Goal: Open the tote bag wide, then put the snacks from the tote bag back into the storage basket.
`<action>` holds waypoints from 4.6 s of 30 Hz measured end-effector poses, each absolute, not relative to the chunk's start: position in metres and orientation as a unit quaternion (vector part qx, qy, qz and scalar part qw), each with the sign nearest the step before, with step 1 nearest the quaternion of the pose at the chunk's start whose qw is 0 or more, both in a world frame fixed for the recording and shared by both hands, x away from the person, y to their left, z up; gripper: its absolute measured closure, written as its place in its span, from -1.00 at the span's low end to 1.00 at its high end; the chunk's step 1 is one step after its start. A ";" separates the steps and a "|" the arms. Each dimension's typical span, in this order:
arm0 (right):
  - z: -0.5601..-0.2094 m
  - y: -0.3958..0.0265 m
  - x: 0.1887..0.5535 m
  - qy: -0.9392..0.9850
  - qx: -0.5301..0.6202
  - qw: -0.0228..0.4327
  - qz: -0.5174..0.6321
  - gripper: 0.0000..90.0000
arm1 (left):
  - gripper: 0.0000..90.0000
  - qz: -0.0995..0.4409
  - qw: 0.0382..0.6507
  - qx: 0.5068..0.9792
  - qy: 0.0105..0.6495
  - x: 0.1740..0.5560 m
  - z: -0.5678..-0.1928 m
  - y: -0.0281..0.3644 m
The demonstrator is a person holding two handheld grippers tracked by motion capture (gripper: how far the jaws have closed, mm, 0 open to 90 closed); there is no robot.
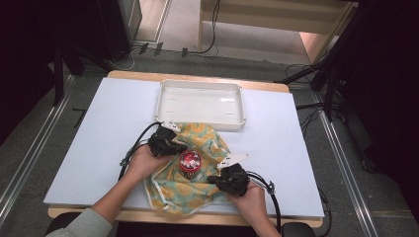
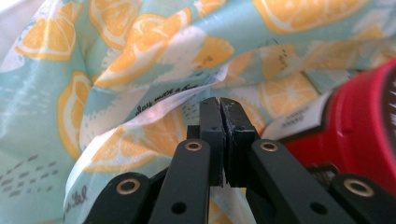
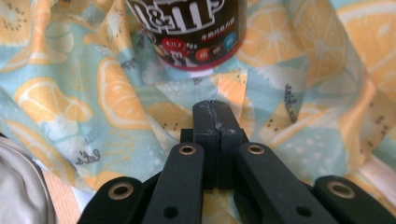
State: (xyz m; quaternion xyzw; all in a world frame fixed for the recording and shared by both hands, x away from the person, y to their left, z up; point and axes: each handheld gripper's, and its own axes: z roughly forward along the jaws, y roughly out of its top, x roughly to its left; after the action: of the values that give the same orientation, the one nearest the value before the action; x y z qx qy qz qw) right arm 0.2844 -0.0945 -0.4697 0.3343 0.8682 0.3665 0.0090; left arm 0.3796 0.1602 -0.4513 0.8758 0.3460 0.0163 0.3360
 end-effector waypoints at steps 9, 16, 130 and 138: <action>-0.472 -0.098 0.281 0.866 0.336 0.006 0.369 1.00 | 0.98 0.020 0.353 0.865 0.356 0.392 -0.459 0.161; -0.472 -0.101 0.279 0.869 0.332 -0.007 0.368 1.00 | 0.98 0.036 0.355 0.860 0.366 0.402 -0.461 0.164; -0.434 -0.166 0.300 0.802 0.370 0.047 0.467 0.04 | -0.67 -0.021 0.402 0.880 0.252 0.329 -0.454 0.157; -0.437 -0.165 0.301 0.803 0.374 0.040 0.462 0.04 | -0.65 -0.015 0.395 0.884 0.250 0.332 -0.462 0.149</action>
State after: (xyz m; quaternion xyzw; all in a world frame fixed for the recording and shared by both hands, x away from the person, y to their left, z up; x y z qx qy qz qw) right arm 0.3010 -0.1652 -0.4374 0.3736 0.8033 0.4621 0.0404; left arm 0.3315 0.1486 -0.4622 0.8841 0.2497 -0.0154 0.3946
